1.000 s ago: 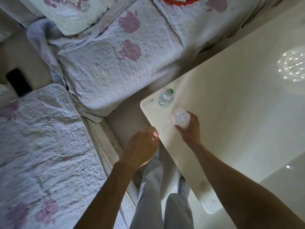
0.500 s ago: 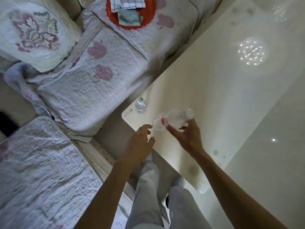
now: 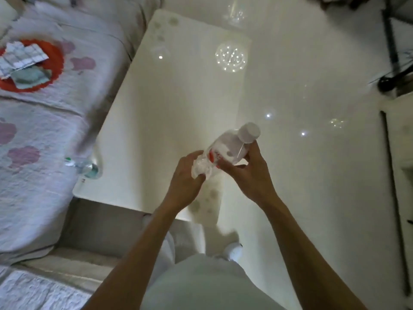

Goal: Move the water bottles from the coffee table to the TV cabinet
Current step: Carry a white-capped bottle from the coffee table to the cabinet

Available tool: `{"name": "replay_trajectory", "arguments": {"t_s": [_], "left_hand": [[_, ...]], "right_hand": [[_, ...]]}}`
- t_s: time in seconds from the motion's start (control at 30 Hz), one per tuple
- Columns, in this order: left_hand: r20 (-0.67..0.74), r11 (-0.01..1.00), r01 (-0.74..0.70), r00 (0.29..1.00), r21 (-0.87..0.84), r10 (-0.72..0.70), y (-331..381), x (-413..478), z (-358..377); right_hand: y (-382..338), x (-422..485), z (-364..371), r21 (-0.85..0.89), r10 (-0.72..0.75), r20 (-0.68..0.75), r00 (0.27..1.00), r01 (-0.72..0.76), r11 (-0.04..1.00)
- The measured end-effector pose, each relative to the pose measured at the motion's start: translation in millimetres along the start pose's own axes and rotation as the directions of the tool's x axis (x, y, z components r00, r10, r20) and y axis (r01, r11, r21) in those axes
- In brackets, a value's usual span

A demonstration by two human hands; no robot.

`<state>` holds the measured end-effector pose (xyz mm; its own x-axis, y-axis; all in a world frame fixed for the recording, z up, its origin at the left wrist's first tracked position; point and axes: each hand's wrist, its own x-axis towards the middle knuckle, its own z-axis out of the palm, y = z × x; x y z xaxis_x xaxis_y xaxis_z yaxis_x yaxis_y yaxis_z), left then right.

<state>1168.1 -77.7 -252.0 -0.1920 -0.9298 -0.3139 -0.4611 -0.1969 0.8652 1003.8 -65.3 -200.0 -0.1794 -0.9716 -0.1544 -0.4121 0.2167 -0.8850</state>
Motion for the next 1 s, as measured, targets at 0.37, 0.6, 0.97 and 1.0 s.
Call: {"name": "replay_trajectory", "arguments": {"t_s": [0.37,0.6,0.97,1.0], "left_hand": [[0.146,0.993,-0.075,0.985,-0.088,0.088,163.9,-39.8,259.6],[0.358,0.968,-0.251,0.903,-0.008,0.237,231.5,-44.5,343.9],[0.478,0.93,-0.366,0.813,-0.022,0.331,259.9,8.1,397.3],[0.481,0.931,-0.365,0.812,-0.022,0.33,263.0,19.1,400.3]], "right_hand": [[81.6,-86.7,-273.6,-0.026,0.094,-0.362,0.927,-0.111,0.993],[104.3,-123.3,-376.6,0.01,0.163,-0.561,0.811,-0.191,0.982],[122.9,-94.7,-436.1,0.001,0.213,-0.618,0.757,-0.271,0.963],[124.8,-84.7,-439.8,-0.001,0.219,-0.619,0.754,-0.279,0.96]]}}
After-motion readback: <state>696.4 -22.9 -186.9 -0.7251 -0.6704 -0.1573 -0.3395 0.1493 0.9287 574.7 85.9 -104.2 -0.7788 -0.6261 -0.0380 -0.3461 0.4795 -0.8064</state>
